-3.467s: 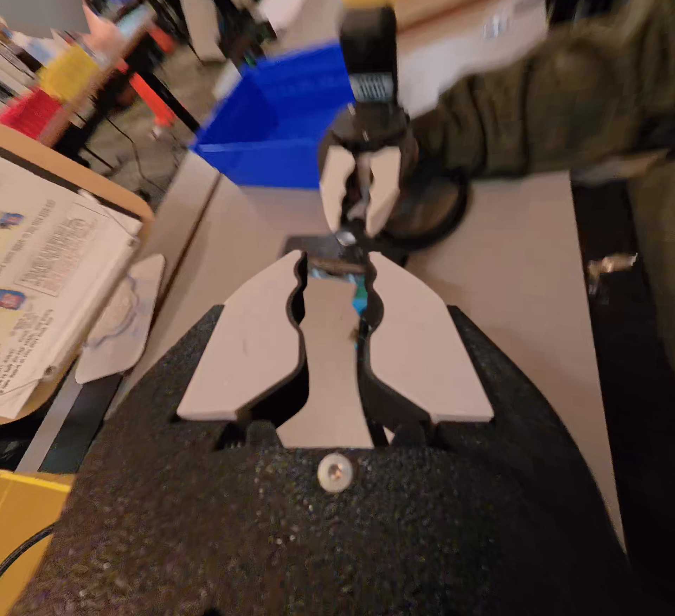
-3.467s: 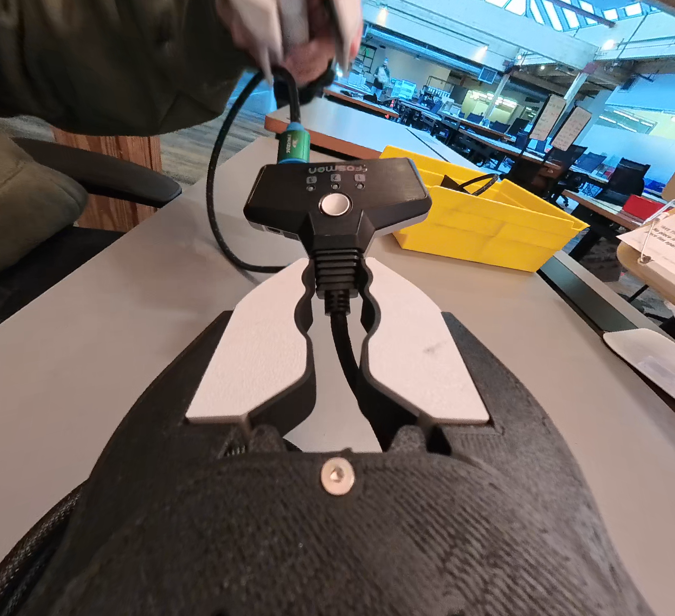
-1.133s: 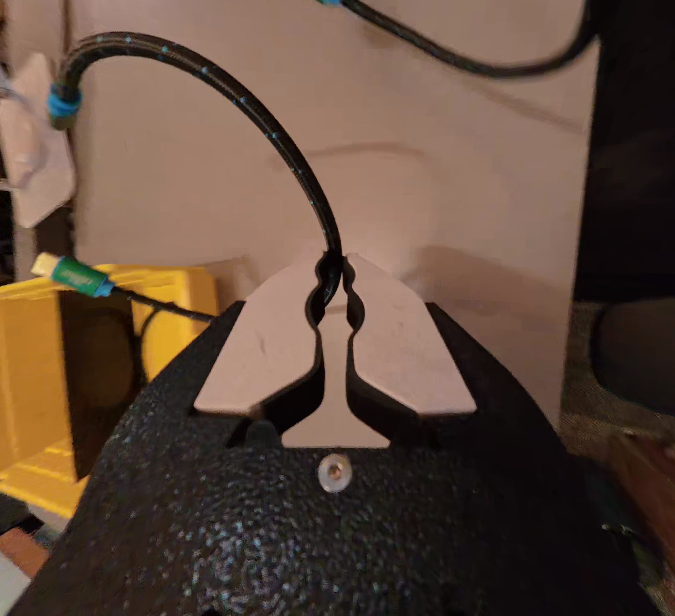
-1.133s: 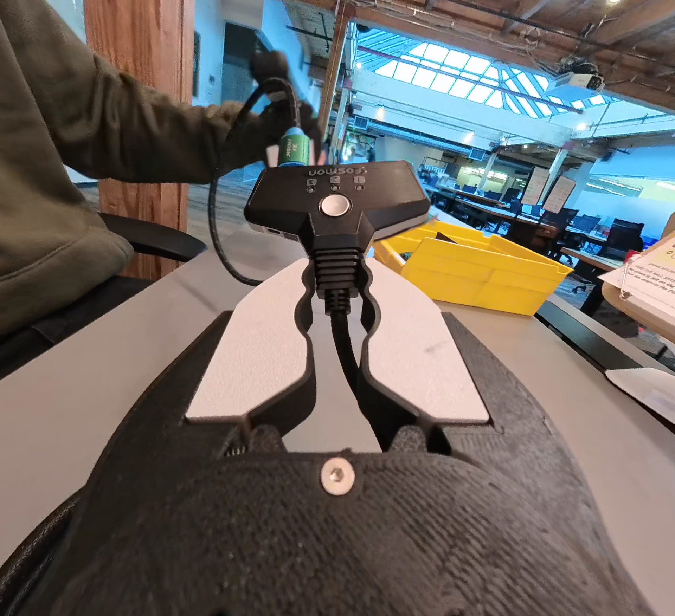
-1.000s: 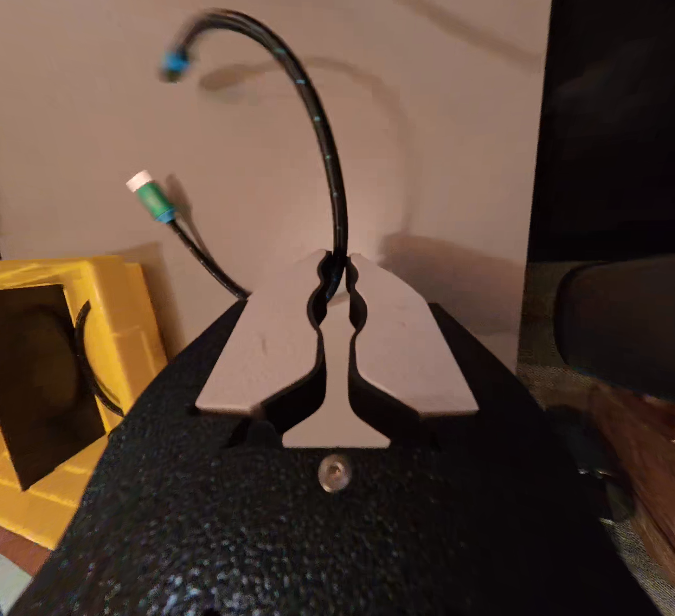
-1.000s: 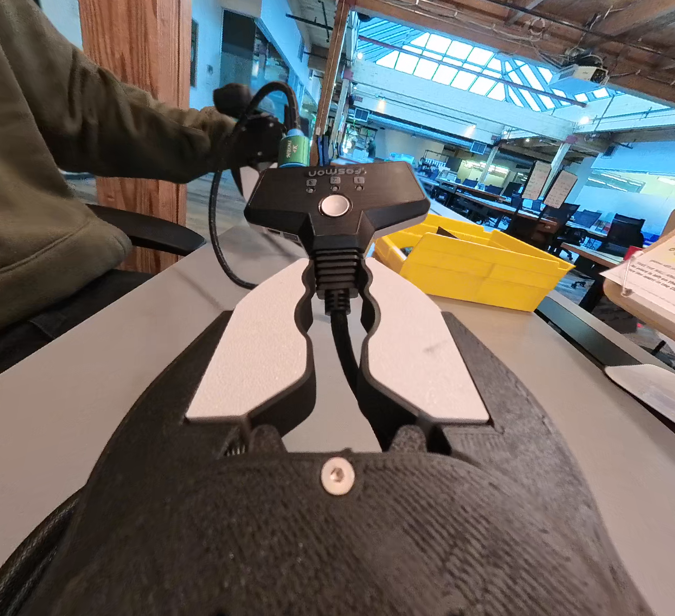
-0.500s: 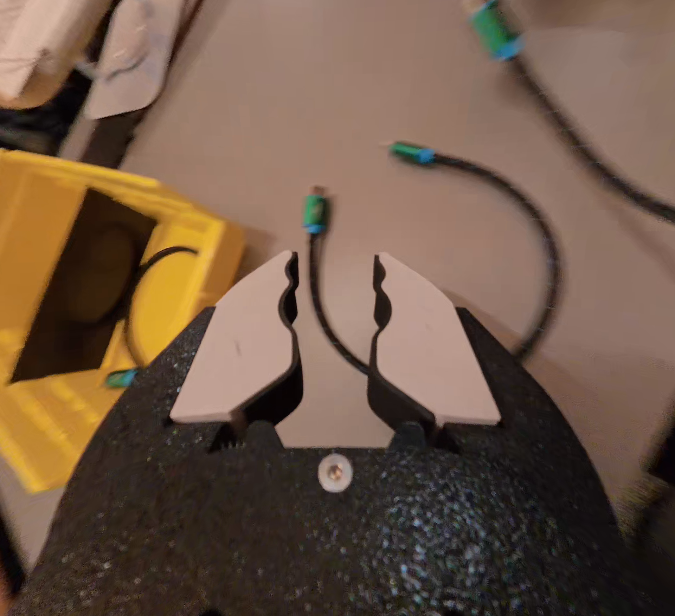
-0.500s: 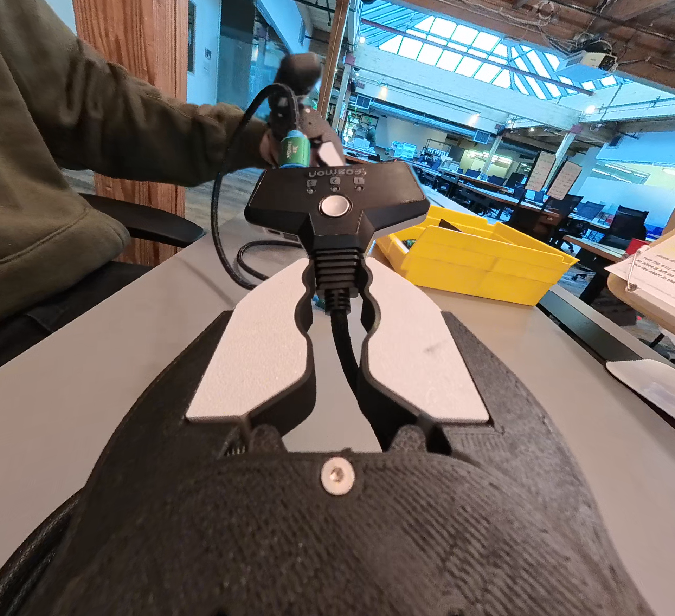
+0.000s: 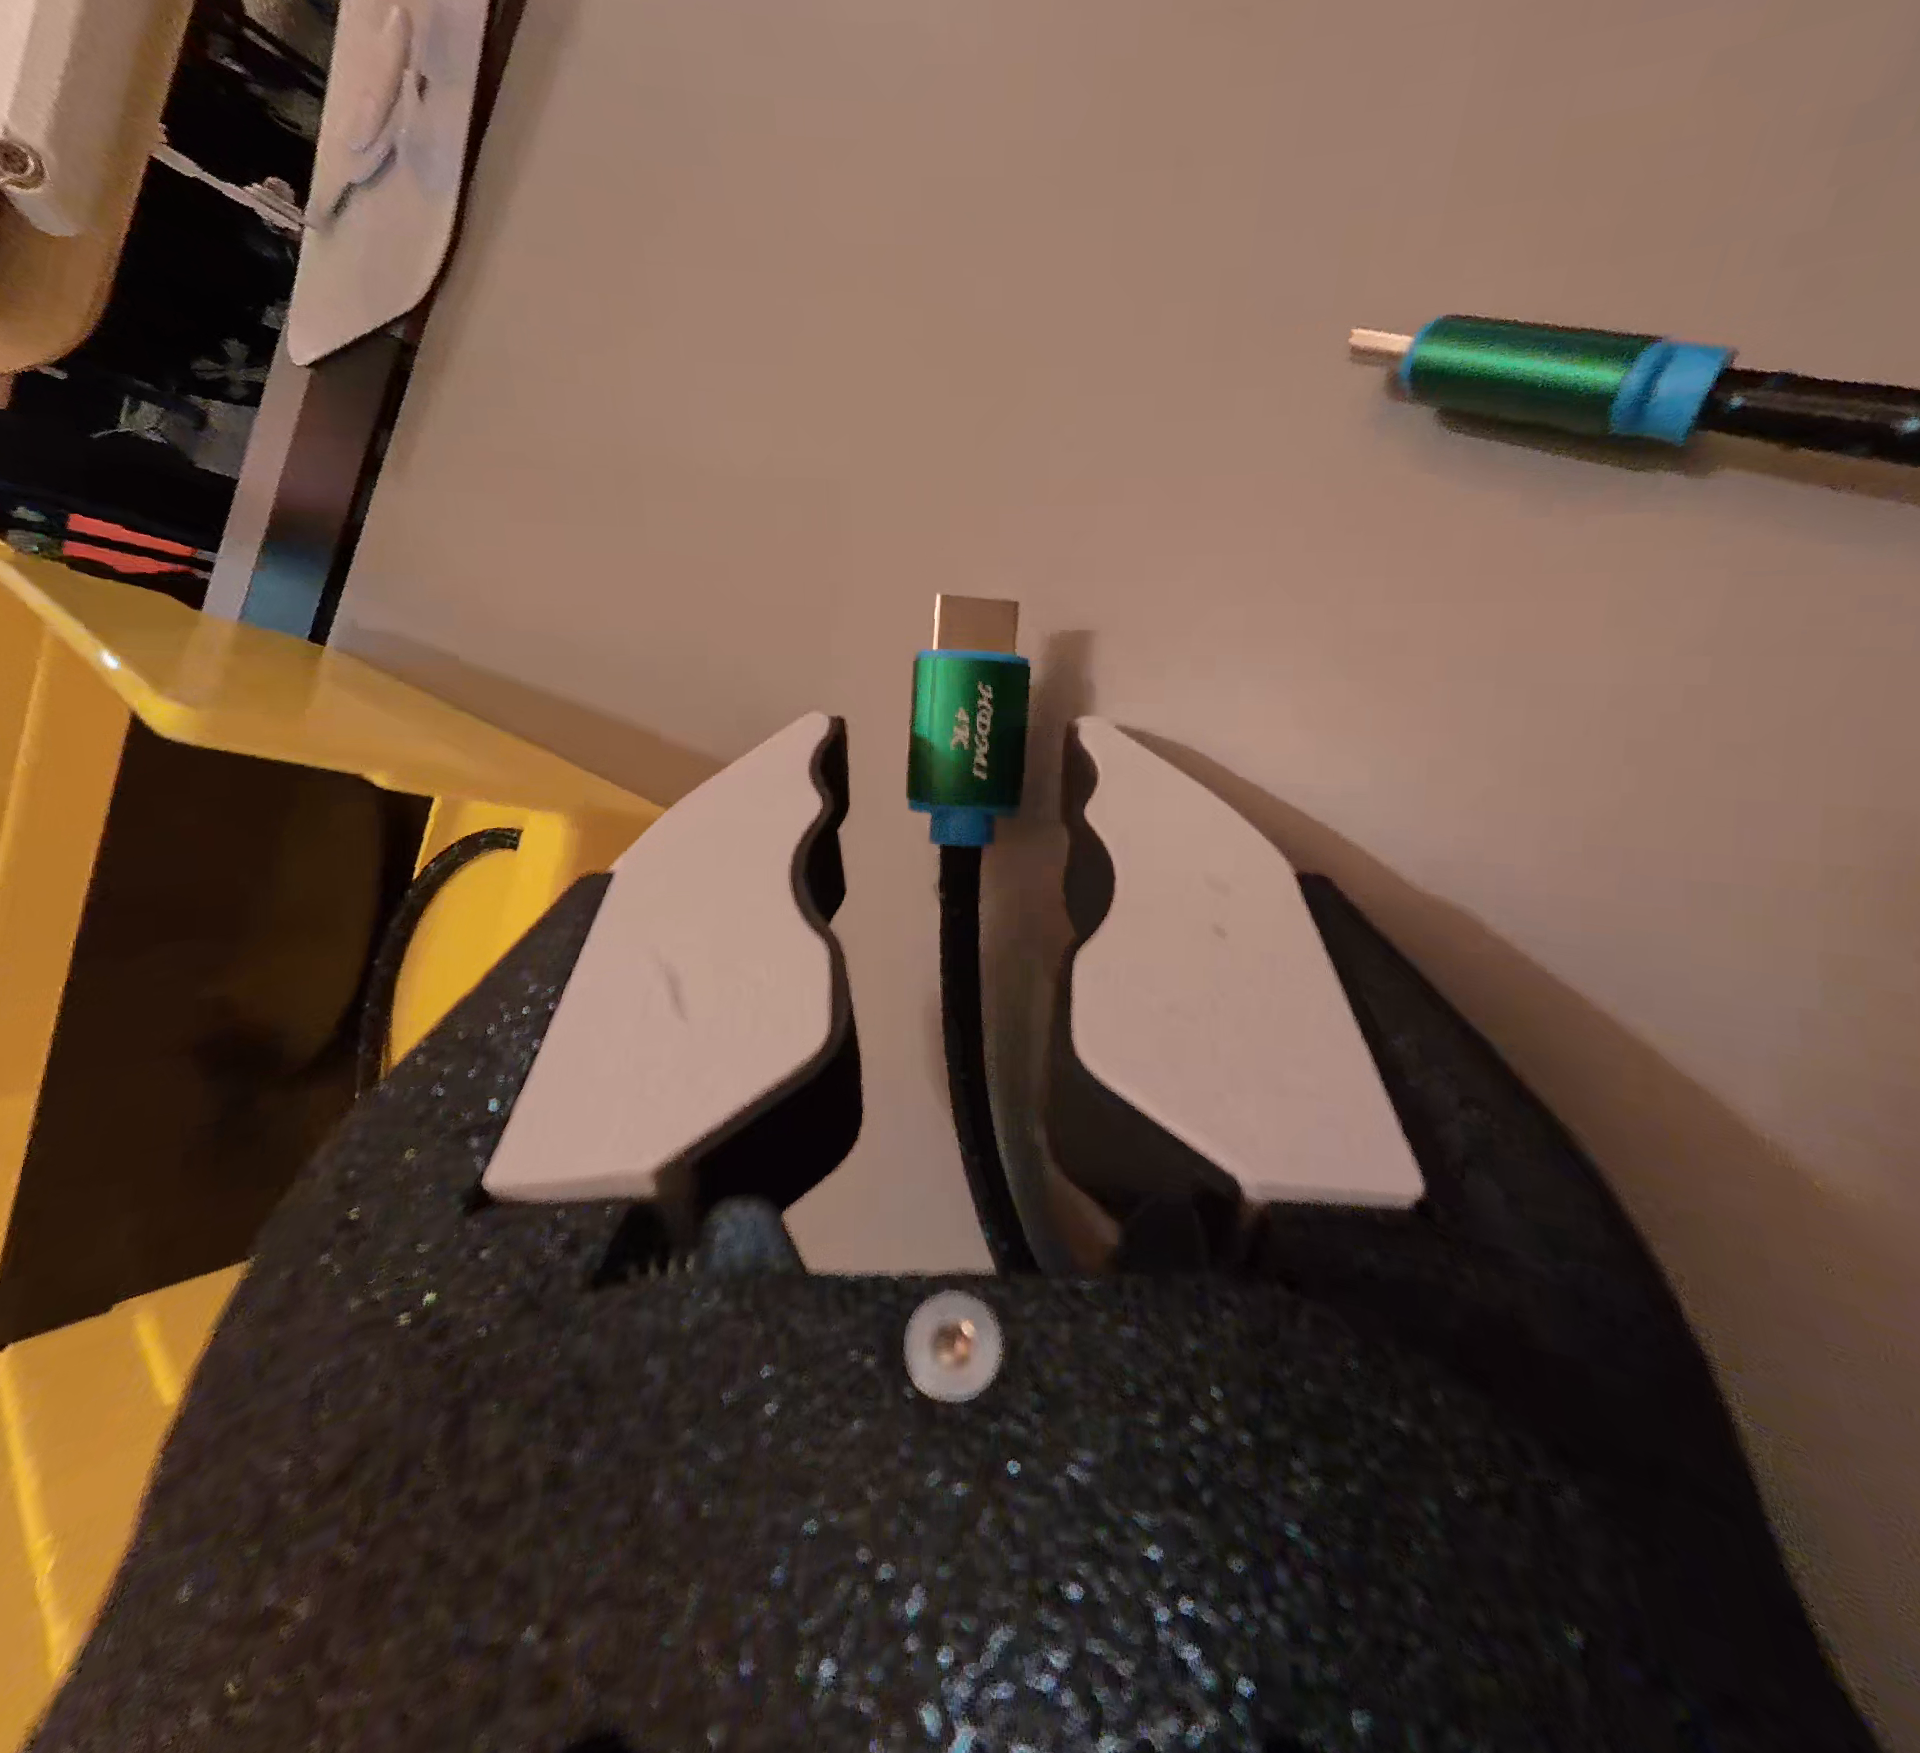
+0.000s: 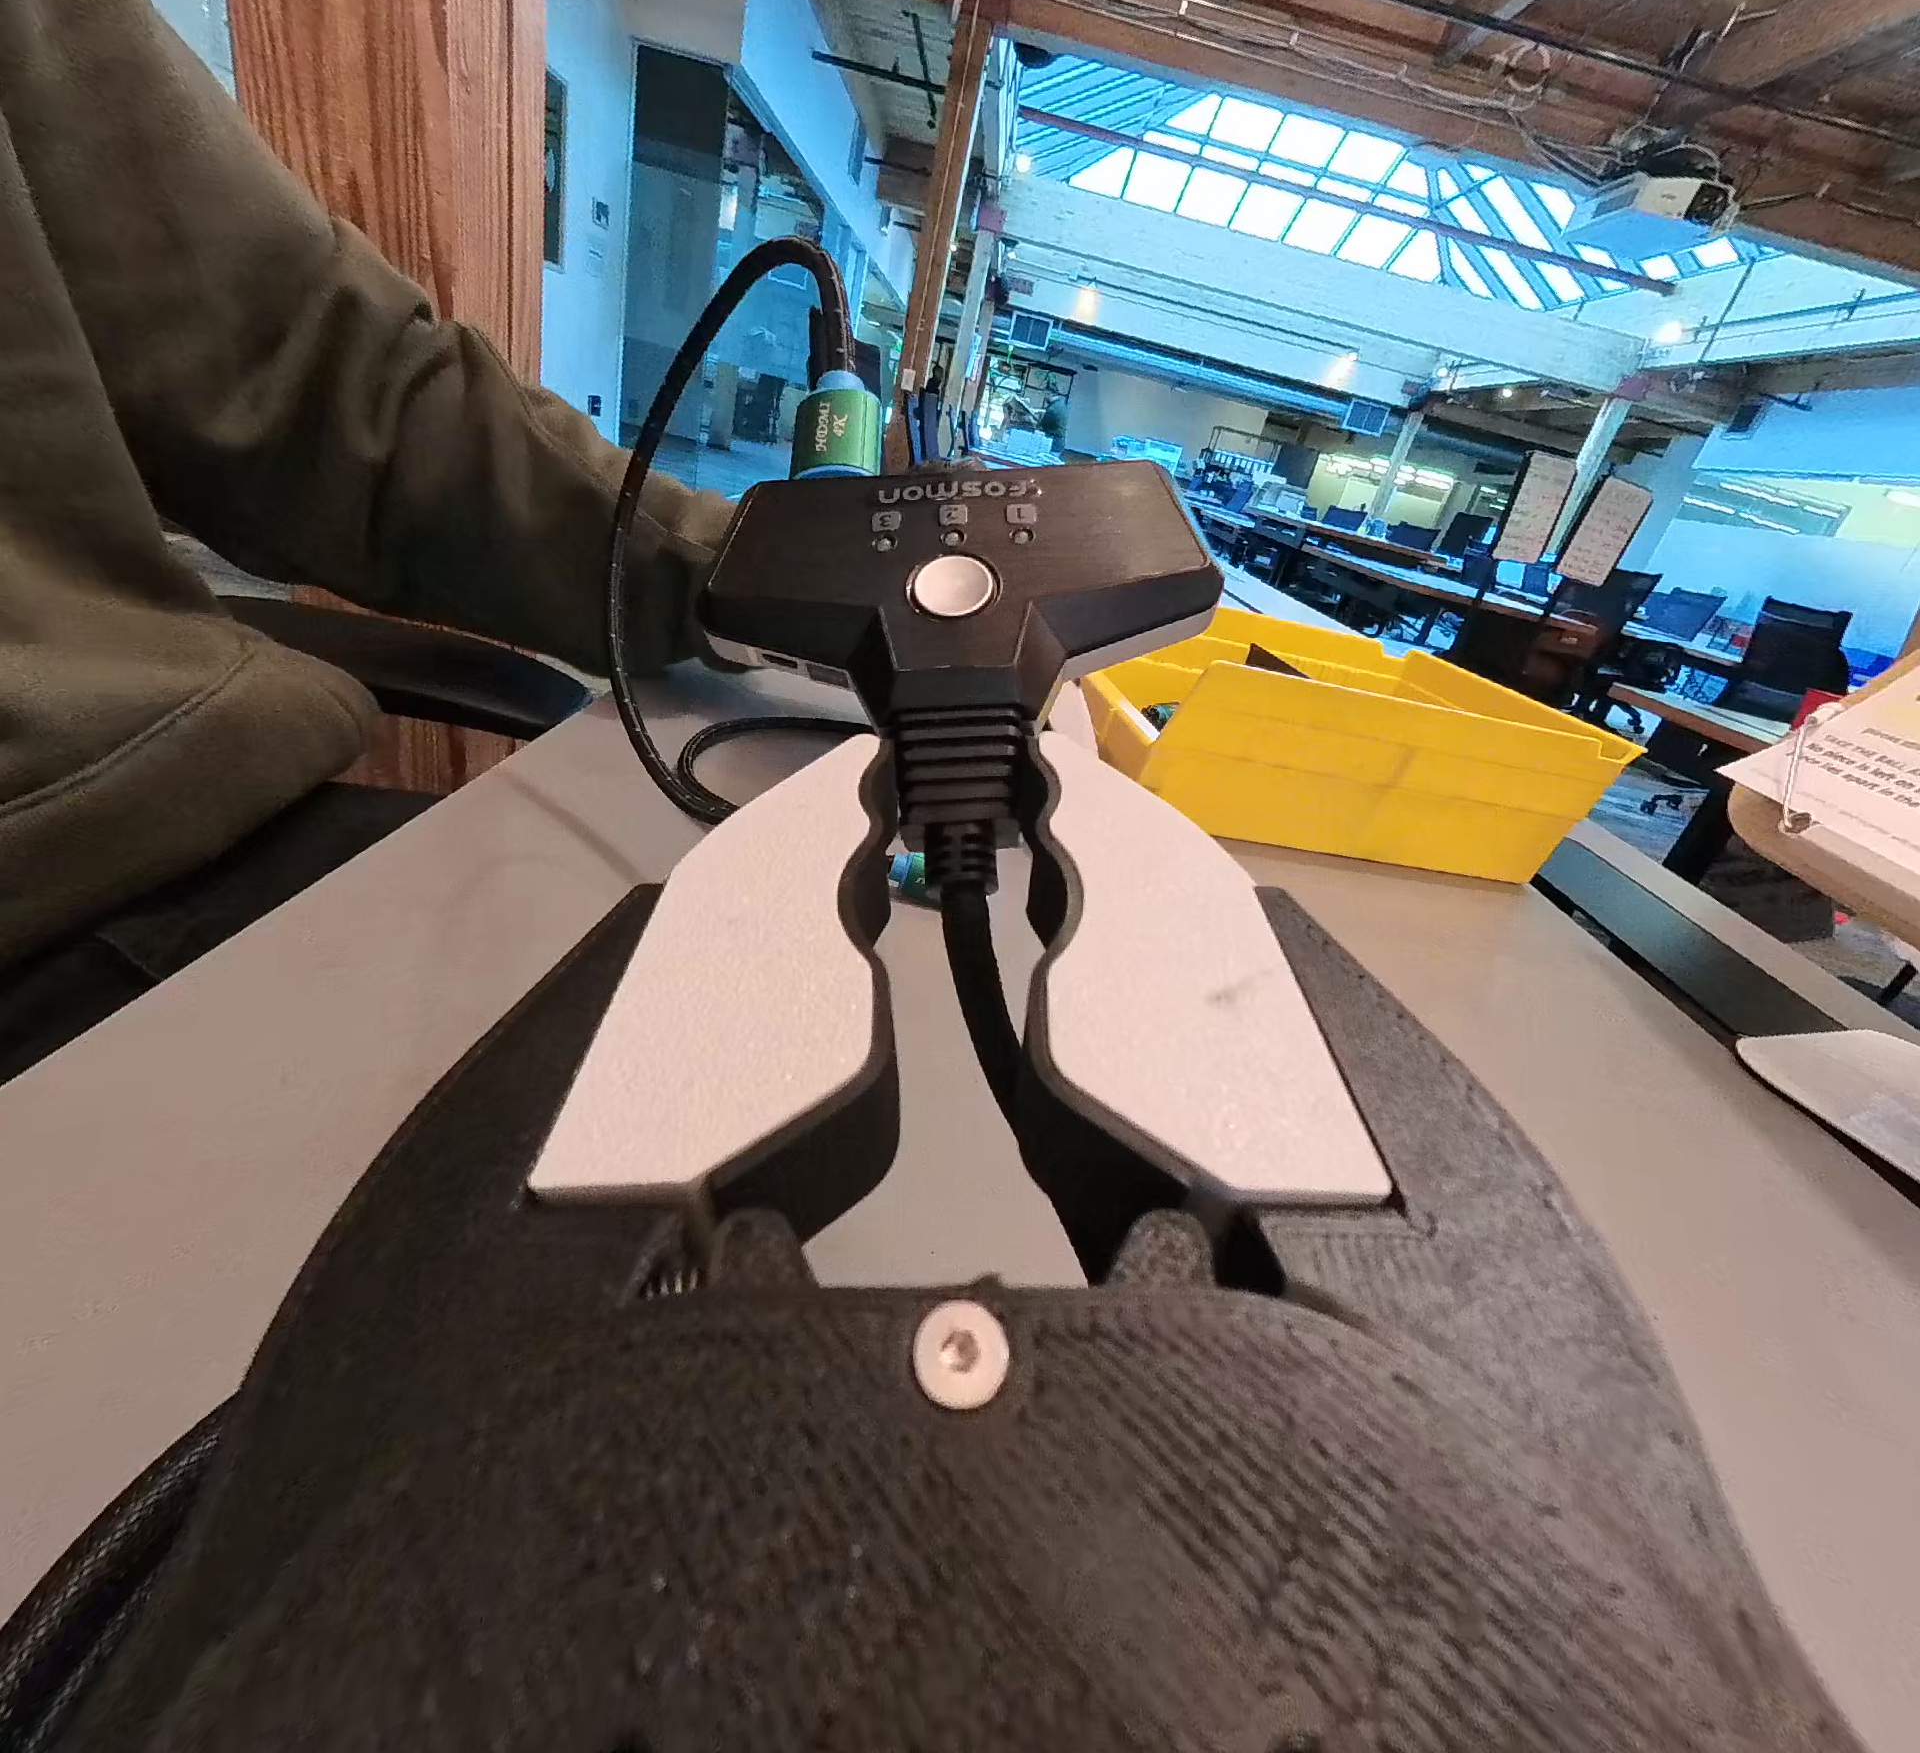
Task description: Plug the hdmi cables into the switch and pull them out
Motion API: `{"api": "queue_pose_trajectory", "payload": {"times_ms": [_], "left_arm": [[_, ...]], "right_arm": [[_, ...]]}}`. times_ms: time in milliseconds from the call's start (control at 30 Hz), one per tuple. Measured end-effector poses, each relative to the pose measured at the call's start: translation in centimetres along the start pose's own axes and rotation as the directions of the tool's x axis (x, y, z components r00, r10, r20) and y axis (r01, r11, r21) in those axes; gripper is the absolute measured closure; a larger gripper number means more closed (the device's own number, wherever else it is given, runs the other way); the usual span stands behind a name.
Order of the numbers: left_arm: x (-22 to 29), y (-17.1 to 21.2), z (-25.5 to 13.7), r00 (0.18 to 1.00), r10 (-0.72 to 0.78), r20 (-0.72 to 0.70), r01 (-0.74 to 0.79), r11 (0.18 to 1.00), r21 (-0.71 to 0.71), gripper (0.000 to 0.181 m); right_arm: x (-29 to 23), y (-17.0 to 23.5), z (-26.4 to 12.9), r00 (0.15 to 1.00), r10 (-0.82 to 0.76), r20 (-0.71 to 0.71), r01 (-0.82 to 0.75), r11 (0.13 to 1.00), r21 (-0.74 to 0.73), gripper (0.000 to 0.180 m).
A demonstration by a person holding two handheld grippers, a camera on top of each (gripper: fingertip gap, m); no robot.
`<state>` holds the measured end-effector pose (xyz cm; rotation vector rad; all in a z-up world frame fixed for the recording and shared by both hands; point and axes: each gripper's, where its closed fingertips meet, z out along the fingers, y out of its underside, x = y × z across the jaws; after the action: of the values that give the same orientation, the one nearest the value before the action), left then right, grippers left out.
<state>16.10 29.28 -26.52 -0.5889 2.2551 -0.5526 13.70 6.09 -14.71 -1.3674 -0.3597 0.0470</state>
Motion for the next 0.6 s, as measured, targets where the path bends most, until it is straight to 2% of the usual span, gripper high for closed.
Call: {"api": "queue_pose_trajectory", "payload": {"times_ms": [200, 467, 600], "left_arm": [[-0.89, 0.63, 0.00, 0.996, -0.008, 0.084, 0.011, 0.999, -0.043, 0.145], [-0.26, 0.88, 0.03, 0.999, -0.019, 0.048, 0.022, 0.997, -0.075, 0.159], [-0.25, 0.88, 0.04, 0.999, -0.017, 0.051, 0.020, 0.997, -0.076, 0.160]], "right_arm": [[0.06, -0.08, -0.09, 1.000, 0.005, 0.001, -0.005, 1.000, 0.006, 0.158], [-0.09, 0.04, 0.00, 1.000, 0.000, 0.008, 0.000, 1.000, -0.004, 0.157], [-0.14, 0.08, 0.03, 1.000, -0.002, 0.010, 0.003, 1.000, -0.007, 0.157]]}}
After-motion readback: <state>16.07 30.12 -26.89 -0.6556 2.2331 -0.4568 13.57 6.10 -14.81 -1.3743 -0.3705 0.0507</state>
